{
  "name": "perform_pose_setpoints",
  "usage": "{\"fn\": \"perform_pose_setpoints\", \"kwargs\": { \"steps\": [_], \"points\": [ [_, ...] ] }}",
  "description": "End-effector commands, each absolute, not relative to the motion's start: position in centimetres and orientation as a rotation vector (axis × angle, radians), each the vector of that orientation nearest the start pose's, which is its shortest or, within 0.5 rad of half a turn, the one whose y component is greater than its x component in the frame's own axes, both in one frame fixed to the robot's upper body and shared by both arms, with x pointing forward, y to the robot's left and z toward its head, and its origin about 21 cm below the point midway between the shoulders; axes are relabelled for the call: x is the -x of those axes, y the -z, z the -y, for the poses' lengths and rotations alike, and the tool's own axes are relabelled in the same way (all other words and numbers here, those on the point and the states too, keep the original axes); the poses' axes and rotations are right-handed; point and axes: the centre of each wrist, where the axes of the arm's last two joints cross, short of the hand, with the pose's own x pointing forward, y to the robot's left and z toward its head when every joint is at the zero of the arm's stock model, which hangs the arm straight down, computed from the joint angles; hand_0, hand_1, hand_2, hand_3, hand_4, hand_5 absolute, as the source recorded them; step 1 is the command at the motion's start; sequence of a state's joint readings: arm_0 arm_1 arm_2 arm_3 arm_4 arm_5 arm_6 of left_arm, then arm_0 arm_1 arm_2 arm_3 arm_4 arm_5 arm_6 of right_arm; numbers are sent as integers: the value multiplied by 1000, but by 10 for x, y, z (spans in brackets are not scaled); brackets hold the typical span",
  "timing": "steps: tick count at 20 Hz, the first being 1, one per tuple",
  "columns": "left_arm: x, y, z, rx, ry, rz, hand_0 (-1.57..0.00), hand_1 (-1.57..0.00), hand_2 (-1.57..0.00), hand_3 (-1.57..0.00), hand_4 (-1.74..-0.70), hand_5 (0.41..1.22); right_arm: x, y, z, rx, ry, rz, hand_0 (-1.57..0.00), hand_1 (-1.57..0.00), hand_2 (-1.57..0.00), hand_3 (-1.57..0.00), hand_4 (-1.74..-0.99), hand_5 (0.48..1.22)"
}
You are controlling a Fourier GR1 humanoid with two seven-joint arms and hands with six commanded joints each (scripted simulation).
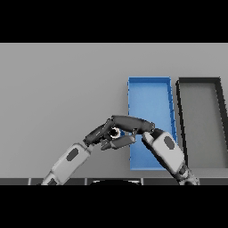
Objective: Pick up the blue pipe and place it into the blue bin.
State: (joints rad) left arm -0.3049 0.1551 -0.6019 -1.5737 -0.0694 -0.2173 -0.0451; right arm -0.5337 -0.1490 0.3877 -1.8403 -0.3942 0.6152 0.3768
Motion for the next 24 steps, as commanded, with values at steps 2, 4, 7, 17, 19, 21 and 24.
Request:
{"fn": "perform_pose_setpoints", "kwargs": {
  "steps": [2, 4, 7, 17, 19, 21, 24],
  "points": [
    [-261, -54, -98, 486, 983, 1687, -139, -132, -127, -128, -876, 781, -272, -179, 106, -855, -1228, 1653, -1568, -1568, -1568, -1568, -1488, 1218],
    [-259, -50, -100, 508, 945, 1658, -89, -84, -81, -82, -871, 697, -271, -182, 99, -849, -1226, 1683, -1569, -1569, -1569, -1569, -1487, 1219],
    [-262, -49, -101, 483, 897, 1598, -45, -43, -41, -41, -889, 639, -275, -178, 107, -854, -1205, 1676, -1570, -1570, -1570, -1570, -1488, 1220],
    [-253, -51, -102, 483, 892, 1544, -4, -4, -3, -4, -926, 496, -283, -268, 114, -1095, -976, 1612, -1571, -1571, -1571, -1571, -1493, 1221],
    [-251, -47, -103, 477, 900, 1528, -2, -2, -2, -2, -927, 491, -296, -296, 114, -1083, -996, 1697, -1571, -1571, -1571, -1571, -1495, 1221],
    [-252, -50, -102, 469, 900, 1542, -1, -1, -1, -1, -920, 487, -305, -313, 120, -1060, -924, 1742, -1571, -1571, -1571, -1571, -1495, 1221],
    [-249, -53, -103, 458, 911, 1550, 0, 0, 0, 0, -904, 487, -325, -337, 135, -894, -773, 1824, -1571, -1571, -1571, -1571, -1497, 1221]
  ]
}}
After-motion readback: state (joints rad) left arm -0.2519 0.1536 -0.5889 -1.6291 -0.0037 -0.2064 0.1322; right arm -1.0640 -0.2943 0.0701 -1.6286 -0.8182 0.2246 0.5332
